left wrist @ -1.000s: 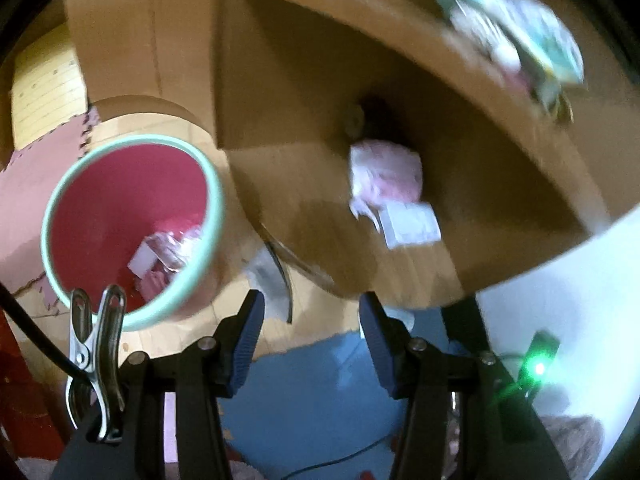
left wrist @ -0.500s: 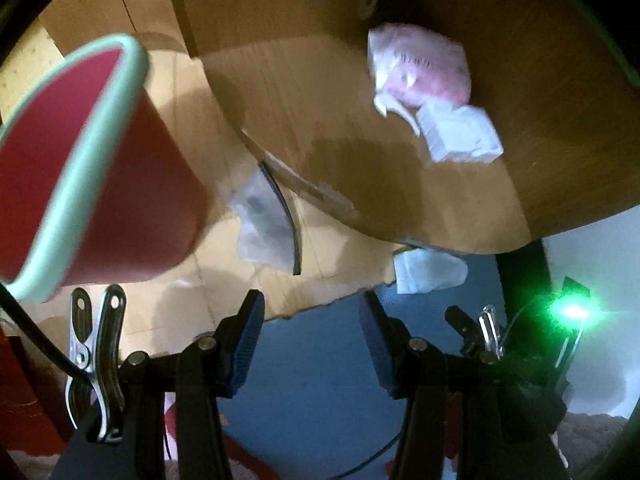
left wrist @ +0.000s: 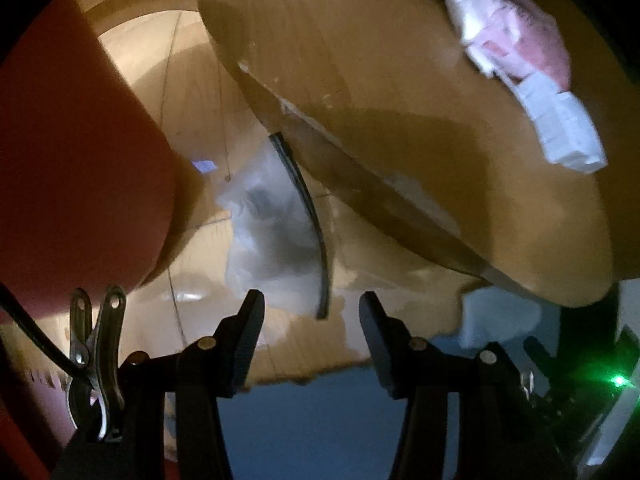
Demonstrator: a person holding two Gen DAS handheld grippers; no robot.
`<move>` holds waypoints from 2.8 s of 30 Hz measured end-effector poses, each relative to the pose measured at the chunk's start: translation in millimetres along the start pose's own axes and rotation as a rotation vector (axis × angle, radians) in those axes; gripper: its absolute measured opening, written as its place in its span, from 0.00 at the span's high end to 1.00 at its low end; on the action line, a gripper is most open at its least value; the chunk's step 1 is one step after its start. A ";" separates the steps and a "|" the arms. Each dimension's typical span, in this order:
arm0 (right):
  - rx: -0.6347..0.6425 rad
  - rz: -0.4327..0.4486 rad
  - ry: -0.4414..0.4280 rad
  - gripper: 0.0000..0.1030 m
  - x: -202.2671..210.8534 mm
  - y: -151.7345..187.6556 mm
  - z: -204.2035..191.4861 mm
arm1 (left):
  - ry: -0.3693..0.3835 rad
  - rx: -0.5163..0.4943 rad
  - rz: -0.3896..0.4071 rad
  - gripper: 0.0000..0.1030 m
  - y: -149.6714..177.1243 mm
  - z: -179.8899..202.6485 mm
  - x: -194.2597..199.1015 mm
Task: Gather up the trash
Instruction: 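Lower the left gripper to the clear plastic bag while the right gripper reaches the white cloth on the floor, then close the left gripper on the plastic bag while the right gripper closes on the white cloth, then lift the plastic bag with the left gripper while the right gripper carries the cloth over the bucket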
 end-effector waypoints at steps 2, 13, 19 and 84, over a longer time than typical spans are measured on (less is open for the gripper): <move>0.013 -0.007 0.002 0.23 -7.7 0.1 1.3 | -0.019 -0.010 0.008 0.49 -5.1 -0.9 -9.3; -0.026 0.006 -0.020 0.18 -29.0 0.8 16.8 | -0.097 -0.045 0.010 0.49 -20.5 -4.2 -50.3; -0.012 0.007 0.001 0.14 -35.0 -2.6 13.0 | -0.096 -0.055 0.003 0.49 -18.1 -3.6 -60.0; 0.296 0.250 -0.144 0.84 211.2 -30.6 -155.6 | 0.120 0.068 0.313 0.88 24.4 -86.4 261.5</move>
Point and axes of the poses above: each gripper's, at about its wrist camera, not at the fingertips, and x roughly against the way its jaws point, z to its right, y to its underside, the point moved 7 cm from there along -x, roughly the way its jaws point, and after that the axes turned 9 degrees about -y, right-handed, at the moved point
